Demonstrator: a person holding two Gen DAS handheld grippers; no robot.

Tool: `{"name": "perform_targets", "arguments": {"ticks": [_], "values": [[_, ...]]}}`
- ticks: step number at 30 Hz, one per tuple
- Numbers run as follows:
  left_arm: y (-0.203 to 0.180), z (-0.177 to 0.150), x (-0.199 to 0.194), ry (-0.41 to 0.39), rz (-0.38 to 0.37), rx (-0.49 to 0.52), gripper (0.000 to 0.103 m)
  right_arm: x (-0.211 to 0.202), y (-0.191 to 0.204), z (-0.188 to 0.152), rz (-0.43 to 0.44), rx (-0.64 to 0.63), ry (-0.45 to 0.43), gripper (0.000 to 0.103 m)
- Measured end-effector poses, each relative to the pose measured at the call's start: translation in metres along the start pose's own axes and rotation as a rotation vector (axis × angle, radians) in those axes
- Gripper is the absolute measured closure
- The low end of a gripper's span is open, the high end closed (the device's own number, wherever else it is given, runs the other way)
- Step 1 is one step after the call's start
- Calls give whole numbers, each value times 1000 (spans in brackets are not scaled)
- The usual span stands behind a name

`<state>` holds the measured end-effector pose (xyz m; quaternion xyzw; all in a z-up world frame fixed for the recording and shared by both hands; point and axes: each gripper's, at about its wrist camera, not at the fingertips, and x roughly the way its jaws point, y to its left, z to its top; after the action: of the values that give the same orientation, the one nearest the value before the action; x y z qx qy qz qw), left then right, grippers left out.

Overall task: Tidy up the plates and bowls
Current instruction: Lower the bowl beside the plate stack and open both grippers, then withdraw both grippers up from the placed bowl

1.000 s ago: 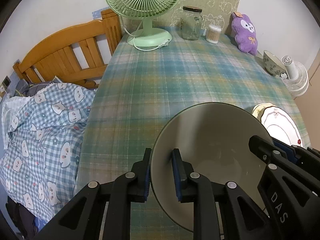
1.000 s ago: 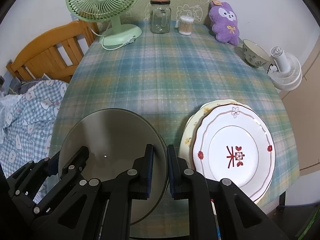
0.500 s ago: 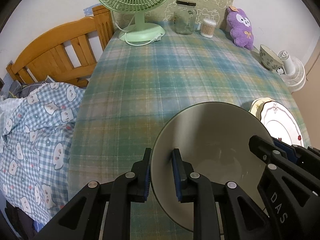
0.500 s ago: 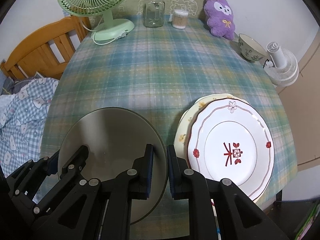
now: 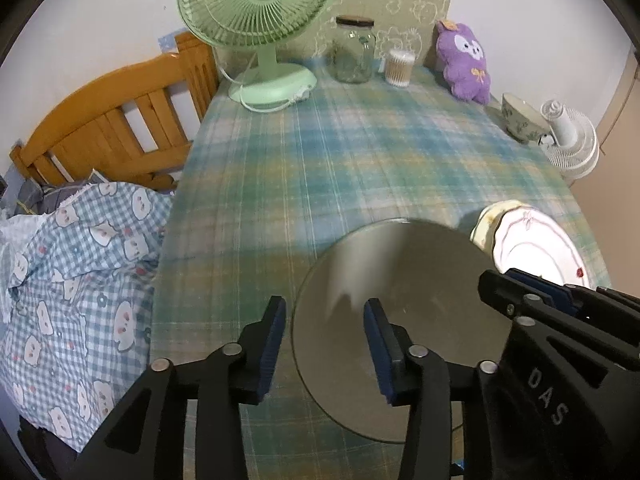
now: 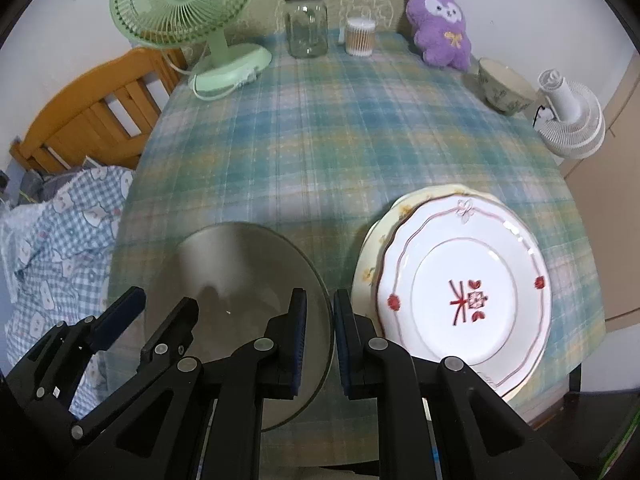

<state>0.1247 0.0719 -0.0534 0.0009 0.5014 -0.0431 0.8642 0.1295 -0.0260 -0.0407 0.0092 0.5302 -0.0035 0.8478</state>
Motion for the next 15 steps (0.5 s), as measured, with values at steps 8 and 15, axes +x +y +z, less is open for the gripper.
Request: {"name": "perform_targets", "arguments": {"ticks": [8, 15], "values": [[-5, 18, -35, -77, 5, 12, 45, -42, -1, 13, 16, -26, -97, 86], [-20, 36, -54, -129, -10, 33, 43, -65, -13, 29, 27, -28, -162, 85]]}}
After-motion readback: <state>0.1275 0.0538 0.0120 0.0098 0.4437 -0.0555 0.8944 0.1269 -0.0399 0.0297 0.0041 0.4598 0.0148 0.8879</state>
